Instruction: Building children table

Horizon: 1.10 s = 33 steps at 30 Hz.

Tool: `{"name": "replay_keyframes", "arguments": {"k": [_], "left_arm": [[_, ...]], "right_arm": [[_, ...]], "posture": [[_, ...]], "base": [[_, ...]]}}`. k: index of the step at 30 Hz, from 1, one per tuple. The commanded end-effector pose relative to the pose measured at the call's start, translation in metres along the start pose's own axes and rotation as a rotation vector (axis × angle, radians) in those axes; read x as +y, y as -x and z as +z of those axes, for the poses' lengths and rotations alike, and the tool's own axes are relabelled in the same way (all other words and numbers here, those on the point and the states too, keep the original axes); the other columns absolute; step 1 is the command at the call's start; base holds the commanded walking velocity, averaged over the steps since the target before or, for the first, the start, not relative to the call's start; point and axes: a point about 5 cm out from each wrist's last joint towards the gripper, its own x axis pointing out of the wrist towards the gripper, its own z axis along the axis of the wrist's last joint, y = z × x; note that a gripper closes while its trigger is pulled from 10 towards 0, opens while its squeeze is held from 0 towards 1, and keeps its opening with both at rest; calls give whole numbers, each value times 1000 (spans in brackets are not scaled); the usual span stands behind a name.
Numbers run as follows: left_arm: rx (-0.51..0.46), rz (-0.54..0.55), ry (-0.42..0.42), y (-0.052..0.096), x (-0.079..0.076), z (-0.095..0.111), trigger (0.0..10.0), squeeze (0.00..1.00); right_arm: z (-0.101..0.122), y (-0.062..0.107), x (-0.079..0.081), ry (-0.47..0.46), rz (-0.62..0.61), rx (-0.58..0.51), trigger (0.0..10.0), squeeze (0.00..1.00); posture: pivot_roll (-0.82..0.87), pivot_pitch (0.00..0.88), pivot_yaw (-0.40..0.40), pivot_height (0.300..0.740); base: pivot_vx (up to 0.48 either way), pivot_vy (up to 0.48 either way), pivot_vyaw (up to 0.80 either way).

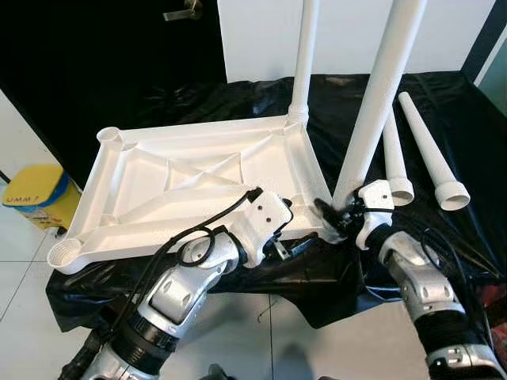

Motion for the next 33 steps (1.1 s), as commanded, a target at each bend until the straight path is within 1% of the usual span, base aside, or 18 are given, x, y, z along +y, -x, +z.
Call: {"name": "replay_keyframes", "arguments": {"k": [1,2,3,6,10,12,14,15,16,18,23,25,27,28,29,30,32,33], "left_arm": [[2,-100,-6,-1,-4,0,10000,0],[2,-100,-6,-1,-4,0,10000,0],[2,-97,-6,-1,-3,0,10000,0],[3,-95,-6,-1,-3,-1,10000,0],[2,-93,-4,0,-4,-1,10000,0],[2,-93,-4,0,-4,-1,10000,0],[2,-85,-4,0,-4,-1,10000,0],[2,-85,-4,0,-4,-1,10000,0],[3,-79,-3,0,-3,-1,10000,0],[3,-77,-3,0,-3,-1,10000,0],[8,-67,-2,2,-2,-2,10000,0],[8,-67,-2,2,-2,-2,10000,0],[10,-58,-1,3,-1,-2,10000,0],[10,-58,-1,3,-1,-2,10000,0],[10,-55,0,3,-1,-2,10000,0],[10,-55,0,3,-1,-2,10000,0],[11,-55,-1,3,-2,-3,10000,0],[11,-55,-1,3,-2,-3,10000,0]], "right_arm": [[-7,1,-2,-1,-3,30,4235,0],[-7,1,-2,-1,-3,30,4235,0],[-9,1,-3,-5,-21,32,10000,0],[-10,1,-3,-8,-31,29,10000,0],[-16,0,3,-14,-130,68,10000,0],[-16,0,3,-14,-130,68,10000,0],[-20,0,8,-17,-184,85,10000,0],[-20,0,8,-17,-184,85,10000,0],[-24,0,12,-24,-240,100,10000,0],[-25,0,14,-29,-264,107,10000,0],[-32,2,19,-84,-407,140,10000,0],[-32,2,19,-84,-407,140,10000,0],[-33,3,26,-123,-508,149,10000,0],[-33,3,26,-123,-508,149,10000,0],[-31,3,29,-132,-556,144,10000,0],[-31,3,29,-132,-556,144,10000,0],[-30,4,33,-155,-671,136,10000,0],[-30,4,33,-155,-671,136,10000,0]], "posture": [[-66,48,57,740],[-66,48,57,740],[-66,47,57,740],[-66,46,57,740],[-59,44,50,740],[-59,44,50,740],[-51,44,43,740],[-51,44,43,740],[-47,44,41,740],[-47,44,41,740],[-36,43,33,740],[-36,43,33,740],[-33,42,29,740],[-33,42,29,740],[-33,42,26,740],[-33,42,26,740],[-29,44,24,740],[-29,44,24,740]], "base": [[0,0,0],[0,0,0],[0,0,0],[0,0,0],[0,0,0],[0,0,0],[0,0,0],[0,0,0],[0,0,0],[0,0,0],[0,0,0],[0,0,0],[0,0,0],[0,0,0],[0,0,0],[0,0,0],[0,0,0],[0,0,0]]}}
